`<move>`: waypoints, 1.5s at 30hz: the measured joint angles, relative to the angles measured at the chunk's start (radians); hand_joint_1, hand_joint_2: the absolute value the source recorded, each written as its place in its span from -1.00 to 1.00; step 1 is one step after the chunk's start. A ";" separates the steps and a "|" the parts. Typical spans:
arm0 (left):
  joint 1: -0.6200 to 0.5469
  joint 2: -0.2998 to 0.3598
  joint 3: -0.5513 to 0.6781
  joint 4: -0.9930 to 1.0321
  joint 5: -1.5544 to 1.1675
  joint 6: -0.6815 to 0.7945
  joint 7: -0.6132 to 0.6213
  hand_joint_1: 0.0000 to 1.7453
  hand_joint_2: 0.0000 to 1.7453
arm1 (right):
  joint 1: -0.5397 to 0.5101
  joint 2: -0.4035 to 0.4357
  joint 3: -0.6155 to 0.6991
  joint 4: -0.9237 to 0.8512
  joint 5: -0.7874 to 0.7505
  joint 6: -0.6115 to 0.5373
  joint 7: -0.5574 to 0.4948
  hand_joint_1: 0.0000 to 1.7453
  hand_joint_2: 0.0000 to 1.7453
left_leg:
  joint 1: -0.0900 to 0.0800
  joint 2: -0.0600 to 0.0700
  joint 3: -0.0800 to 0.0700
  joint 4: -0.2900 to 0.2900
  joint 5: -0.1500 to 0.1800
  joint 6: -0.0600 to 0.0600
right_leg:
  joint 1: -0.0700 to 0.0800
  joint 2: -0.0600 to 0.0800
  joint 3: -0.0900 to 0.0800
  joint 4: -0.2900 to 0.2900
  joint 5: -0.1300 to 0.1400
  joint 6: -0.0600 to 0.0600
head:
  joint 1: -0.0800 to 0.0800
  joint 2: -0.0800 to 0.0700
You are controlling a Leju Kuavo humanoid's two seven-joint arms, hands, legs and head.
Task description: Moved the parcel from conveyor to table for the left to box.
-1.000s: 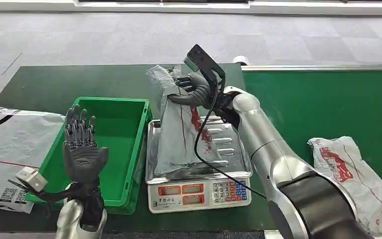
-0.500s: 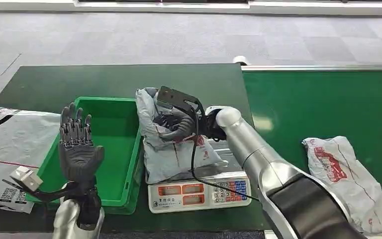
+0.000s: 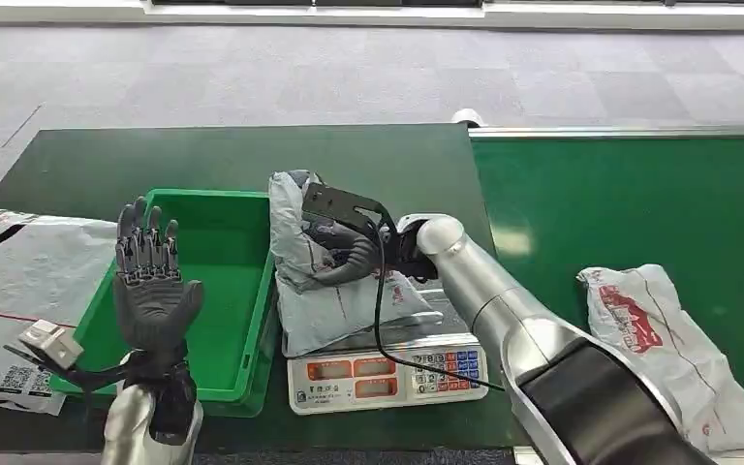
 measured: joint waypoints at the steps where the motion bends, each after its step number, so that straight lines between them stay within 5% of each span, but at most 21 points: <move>1: -0.001 0.000 0.000 0.000 0.000 0.000 0.000 -1.00 1.00 | 0.000 0.000 0.003 0.000 0.000 0.000 0.000 -1.00 1.00 | 0.000 0.000 0.000 0.000 0.000 0.000 | 0.000 0.000 0.000 0.000 0.000 0.000 | 0.000 0.000; 22: -0.004 0.000 0.000 0.000 0.000 0.000 0.000 -1.00 1.00 | -0.001 -0.001 0.016 0.000 0.000 0.000 0.000 -1.00 1.00 | 0.000 0.000 0.000 0.000 0.000 0.000 | 0.000 0.000 0.000 0.000 0.001 0.000 | 0.000 0.000; 23: -0.004 0.000 0.000 0.000 0.000 0.000 0.000 -1.00 1.00 | -0.001 -0.001 0.018 0.000 0.000 0.000 0.000 -1.00 -1.00 | 0.000 0.000 0.000 0.000 0.000 0.000 | 0.000 0.000 0.000 0.000 0.001 0.000 | 0.000 0.000; 26: -0.005 0.000 0.000 0.000 -0.015 0.012 0.003 -1.00 1.00 | -0.001 -0.002 0.022 0.000 0.010 -0.007 -0.014 -1.00 -1.00 | 0.000 0.000 0.001 0.000 0.000 0.000 | 0.000 0.000 0.000 0.000 0.001 0.000 | 0.000 0.000; 29: -0.031 0.001 -0.019 -0.004 -0.304 0.254 0.120 -1.00 1.00 | 0.037 -0.032 0.007 -0.106 0.147 -0.208 -0.142 -1.00 -1.00 | 0.000 -0.001 0.000 0.001 0.002 0.000 | 0.000 -0.001 -0.001 0.000 0.001 0.000 | 0.000 0.000; 30: -0.047 0.002 -0.036 -0.005 -0.413 0.322 0.159 -1.00 1.00 | 0.073 -0.050 -0.014 -0.199 0.192 -0.366 -0.123 -1.00 1.00 | 0.000 -0.003 0.000 0.001 0.002 0.001 | 0.000 -0.003 0.000 0.000 0.001 0.000 | 0.000 0.000; 32: -0.086 0.006 -0.076 0.000 -0.505 0.385 0.190 -1.00 1.00 | 0.148 -0.075 -0.070 -0.368 0.261 -0.706 -0.126 -1.00 1.00 | 0.000 -0.006 -0.002 0.001 0.003 0.002 | 0.000 -0.007 0.000 0.000 0.001 0.000 | 0.001 0.000; 34: -0.126 0.011 -0.113 0.018 -0.533 0.415 0.197 -1.00 1.00 | 0.217 -0.086 -0.133 -0.507 0.273 -0.906 -0.185 -1.00 1.00 | -0.001 -0.006 -0.003 0.001 0.002 0.002 | -0.001 -0.007 0.000 0.000 0.001 0.000 | 0.000 0.000; 35: -0.150 0.013 -0.130 0.035 -0.542 0.423 0.197 -1.00 1.00 | 0.254 -0.092 -0.167 -0.575 0.264 -0.932 -0.219 -1.00 -1.00 | -0.001 -0.006 -0.003 0.002 0.002 0.002 | -0.001 -0.007 0.000 0.000 0.002 0.000 | 0.000 0.000; 37: -0.191 0.018 -0.161 0.064 -0.546 0.438 0.196 -1.00 1.00 | 0.322 -0.106 -0.230 -0.686 0.237 -0.852 -0.265 -1.00 -1.00 | -0.001 -0.006 -0.003 0.002 0.002 0.002 | -0.001 -0.007 -0.001 0.000 0.002 0.001 | 0.000 0.000; 38: -0.212 0.019 -0.175 0.079 -0.548 0.442 0.195 -1.00 1.00 | 0.364 -0.114 -0.260 -0.736 0.224 -0.816 -0.281 -1.00 1.00 | -0.001 -0.006 -0.003 0.002 0.002 0.002 | -0.001 -0.006 -0.001 0.000 0.002 0.001 | 0.000 0.000; 45: -0.303 0.022 -0.230 0.174 -0.505 0.464 0.172 -1.00 1.00 | 0.557 -0.166 -0.404 -0.934 0.117 -0.798 -0.396 -1.00 1.00 | -0.001 -0.002 -0.004 0.002 0.002 0.002 | -0.001 -0.003 -0.003 -0.001 0.002 0.001 | 0.000 0.000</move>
